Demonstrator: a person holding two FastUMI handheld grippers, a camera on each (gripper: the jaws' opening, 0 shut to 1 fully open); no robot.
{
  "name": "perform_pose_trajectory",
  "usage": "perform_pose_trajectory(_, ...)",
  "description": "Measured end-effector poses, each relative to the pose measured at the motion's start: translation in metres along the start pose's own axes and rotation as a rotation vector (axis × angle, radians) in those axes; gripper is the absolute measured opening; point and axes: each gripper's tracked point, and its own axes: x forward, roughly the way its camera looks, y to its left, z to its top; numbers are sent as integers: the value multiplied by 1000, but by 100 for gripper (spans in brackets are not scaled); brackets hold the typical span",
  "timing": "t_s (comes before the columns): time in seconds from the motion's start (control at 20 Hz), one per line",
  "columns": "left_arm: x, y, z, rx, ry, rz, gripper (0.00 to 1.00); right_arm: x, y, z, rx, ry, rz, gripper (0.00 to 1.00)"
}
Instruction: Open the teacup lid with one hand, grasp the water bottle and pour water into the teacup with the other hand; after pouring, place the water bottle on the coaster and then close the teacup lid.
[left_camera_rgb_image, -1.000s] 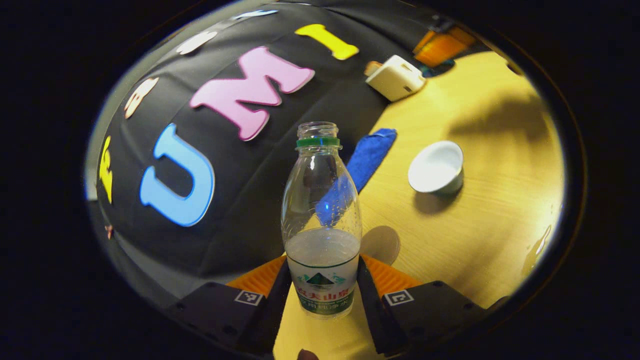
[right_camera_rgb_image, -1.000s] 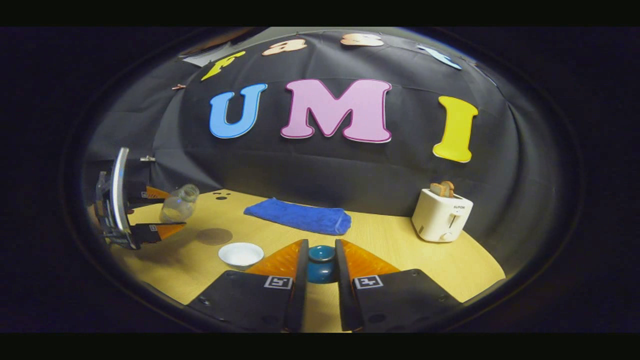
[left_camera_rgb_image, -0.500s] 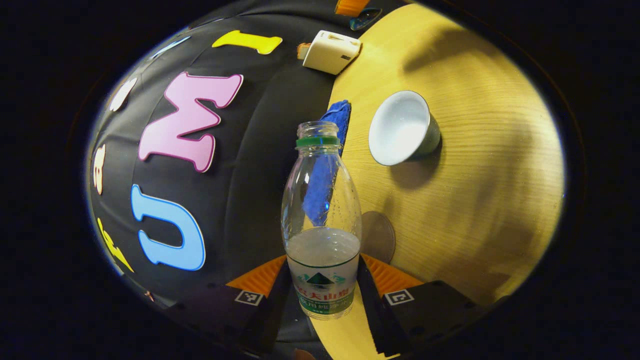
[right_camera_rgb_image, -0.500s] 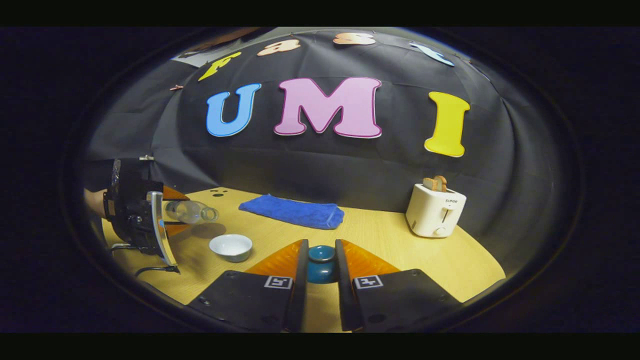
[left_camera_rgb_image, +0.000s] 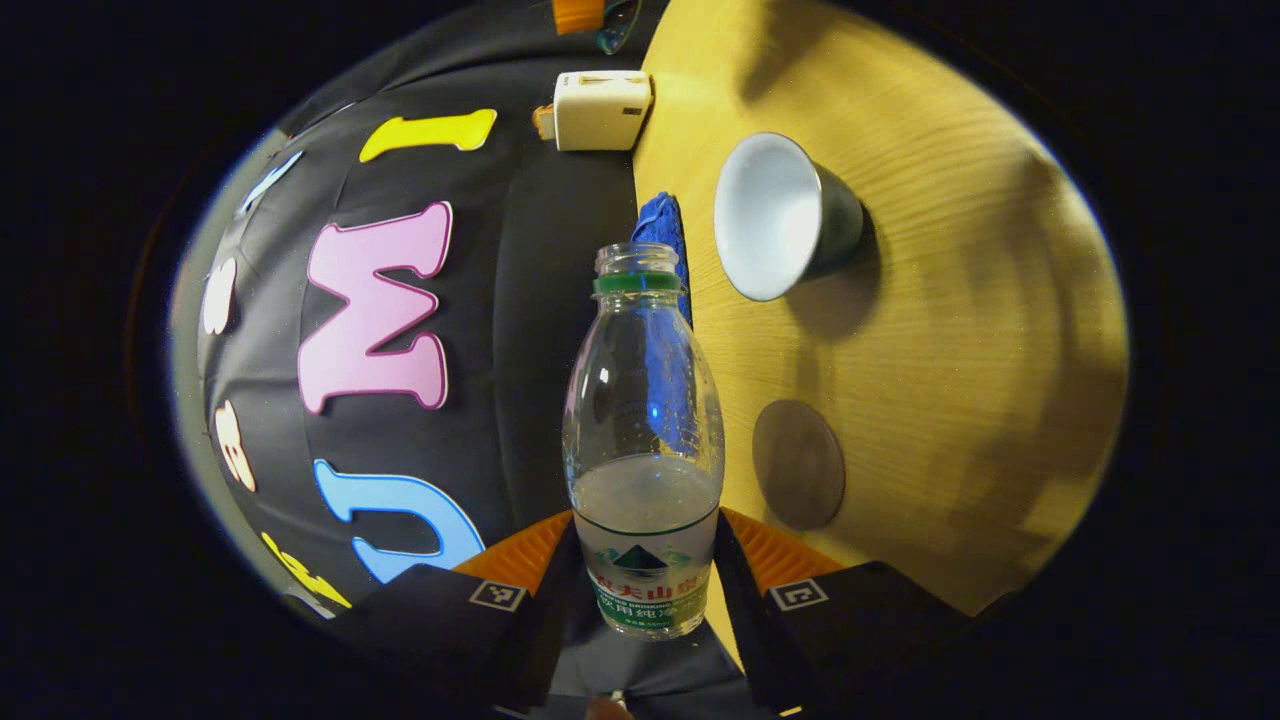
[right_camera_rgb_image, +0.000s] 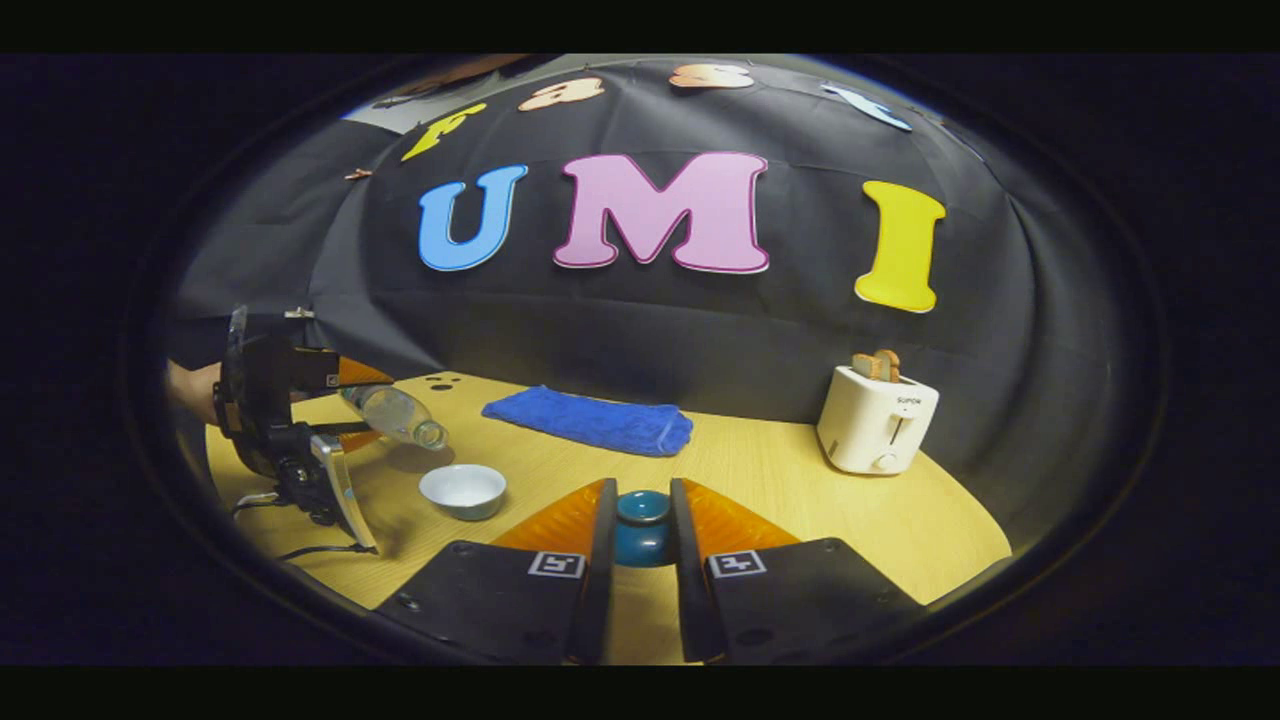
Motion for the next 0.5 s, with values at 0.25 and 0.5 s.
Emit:
perform_pose_trajectory(0.25, 4, 8, -3, 79, -9, 34, 73, 0, 1, 1, -3, -2, 0, 35)
perform_pose_trajectory(0.5, 5, 14, -2, 144, -30, 70, 74, 1, 0, 4, -11, -10, -7, 30)
